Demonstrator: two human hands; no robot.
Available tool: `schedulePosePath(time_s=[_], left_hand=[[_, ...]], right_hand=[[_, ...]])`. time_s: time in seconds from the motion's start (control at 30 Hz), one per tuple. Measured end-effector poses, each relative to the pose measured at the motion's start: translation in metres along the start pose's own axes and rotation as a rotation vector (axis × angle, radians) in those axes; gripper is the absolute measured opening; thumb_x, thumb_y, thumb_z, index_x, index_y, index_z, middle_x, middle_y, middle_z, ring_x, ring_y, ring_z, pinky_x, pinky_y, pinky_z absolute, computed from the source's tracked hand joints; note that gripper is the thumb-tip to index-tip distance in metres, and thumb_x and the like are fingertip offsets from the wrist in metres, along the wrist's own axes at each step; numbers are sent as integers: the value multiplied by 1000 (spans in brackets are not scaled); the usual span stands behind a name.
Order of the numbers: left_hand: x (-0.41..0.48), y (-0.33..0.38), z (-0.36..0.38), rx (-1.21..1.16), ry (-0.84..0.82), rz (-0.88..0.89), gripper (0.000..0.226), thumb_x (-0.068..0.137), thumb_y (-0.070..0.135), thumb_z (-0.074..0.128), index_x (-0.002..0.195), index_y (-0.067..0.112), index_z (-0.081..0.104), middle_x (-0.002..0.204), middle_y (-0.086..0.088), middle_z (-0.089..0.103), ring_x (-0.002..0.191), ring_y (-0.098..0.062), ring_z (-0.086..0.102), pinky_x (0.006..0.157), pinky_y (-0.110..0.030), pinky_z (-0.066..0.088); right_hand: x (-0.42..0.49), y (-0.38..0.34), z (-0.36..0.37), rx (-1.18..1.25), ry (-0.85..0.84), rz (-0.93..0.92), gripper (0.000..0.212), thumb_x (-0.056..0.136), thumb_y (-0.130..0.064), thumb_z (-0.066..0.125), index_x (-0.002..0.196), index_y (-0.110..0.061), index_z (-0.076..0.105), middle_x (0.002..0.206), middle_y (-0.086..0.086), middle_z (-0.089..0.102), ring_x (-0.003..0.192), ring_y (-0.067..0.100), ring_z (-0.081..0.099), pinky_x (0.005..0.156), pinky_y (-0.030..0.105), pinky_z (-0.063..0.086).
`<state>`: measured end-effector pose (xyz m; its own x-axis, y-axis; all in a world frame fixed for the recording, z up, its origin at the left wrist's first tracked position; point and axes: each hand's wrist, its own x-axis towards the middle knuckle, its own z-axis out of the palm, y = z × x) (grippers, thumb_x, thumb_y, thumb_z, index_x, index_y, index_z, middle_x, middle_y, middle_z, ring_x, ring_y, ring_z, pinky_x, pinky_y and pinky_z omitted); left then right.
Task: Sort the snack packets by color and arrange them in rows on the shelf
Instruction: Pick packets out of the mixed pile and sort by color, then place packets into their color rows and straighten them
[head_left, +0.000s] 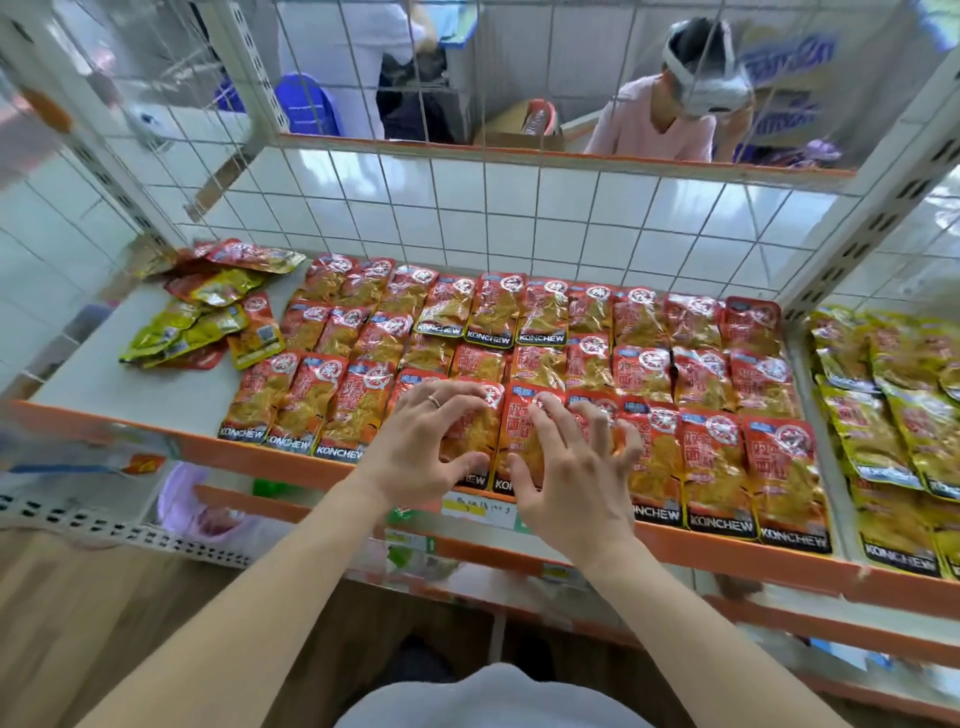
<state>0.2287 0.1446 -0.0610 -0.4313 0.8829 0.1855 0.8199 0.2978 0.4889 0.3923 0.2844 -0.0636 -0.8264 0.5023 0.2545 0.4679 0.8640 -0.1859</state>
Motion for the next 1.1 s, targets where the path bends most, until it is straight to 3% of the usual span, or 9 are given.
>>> schedulePosePath(time_s=[0.2, 0.4, 0.53, 0.73, 0.83, 0.97, 1.03, 1.07, 1.1], left_hand=[[1, 2, -1, -7, 39, 1, 57, 81, 56, 69, 127, 23, 65, 139, 10, 57, 132, -16, 45, 112, -43, 37], [-6, 3, 2, -39, 199, -2, 52, 96, 61, 44, 120, 19, 63, 142, 7, 54, 131, -18, 48, 108, -44, 36], [-9, 5, -3, -72, 339, -26, 44, 103, 48, 37, 118, 15, 64, 141, 4, 55, 129, -19, 50, 101, -47, 42], [-30, -37, -66, -37, 491, -20, 38, 99, 30, 42, 121, 8, 64, 140, 0, 56, 128, -23, 52, 103, -44, 40], [-48, -85, -98, 15, 527, -95, 39, 99, 33, 44, 122, 8, 62, 139, -1, 57, 126, -28, 54, 101, -52, 41], [-73, -150, -128, 89, 576, -202, 37, 92, 31, 57, 123, 13, 61, 137, 1, 59, 127, -27, 54, 105, -49, 39], [-83, -177, -141, 129, 585, -258, 42, 86, 30, 62, 126, 14, 59, 137, 0, 58, 127, -27, 54, 106, -45, 39], [-86, -191, -147, 167, 581, -282, 45, 85, 31, 64, 126, 15, 58, 137, -1, 57, 127, -27, 54, 105, -43, 39], [-89, -205, -153, 218, 570, -304, 46, 83, 32, 66, 126, 16, 58, 138, -2, 56, 126, -28, 53, 102, -43, 39]], right_hand=[[0, 0, -1, 4, -29, -7, 61, 85, -55, 50, 135, -20, 56, 145, -2, 51, 132, 24, 39, 102, 54, 23], [2, -4, -8, 66, -10, -4, 65, 90, -61, 38, 144, -24, 46, 153, -5, 43, 141, 23, 33, 107, 56, 19], [23, -25, -16, 105, 22, -47, 65, 91, -61, 38, 145, -25, 45, 155, -4, 39, 144, 21, 29, 108, 57, 20], [69, -101, -19, 169, 51, -90, 63, 91, -60, 40, 144, -25, 47, 154, -4, 42, 143, 23, 29, 109, 60, 18], [88, -145, -11, 201, 56, -121, 63, 91, -60, 41, 142, -23, 49, 153, -2, 44, 142, 25, 31, 111, 52, 12], [108, -203, 12, 243, 15, -158, 59, 92, -52, 51, 140, -19, 52, 148, 2, 50, 140, 28, 38, 119, 38, -2], [116, -231, 23, 241, -4, -185, 57, 91, -44, 60, 139, -14, 55, 145, 4, 53, 138, 31, 42, 113, 19, -14], [120, -244, 29, 254, -30, -194, 57, 91, -44, 59, 139, -14, 54, 145, 4, 53, 138, 31, 40, 115, 19, -9], [124, -256, 34, 275, -71, -204, 58, 92, -46, 56, 141, -15, 53, 146, 3, 52, 140, 29, 36, 119, 30, 1]])
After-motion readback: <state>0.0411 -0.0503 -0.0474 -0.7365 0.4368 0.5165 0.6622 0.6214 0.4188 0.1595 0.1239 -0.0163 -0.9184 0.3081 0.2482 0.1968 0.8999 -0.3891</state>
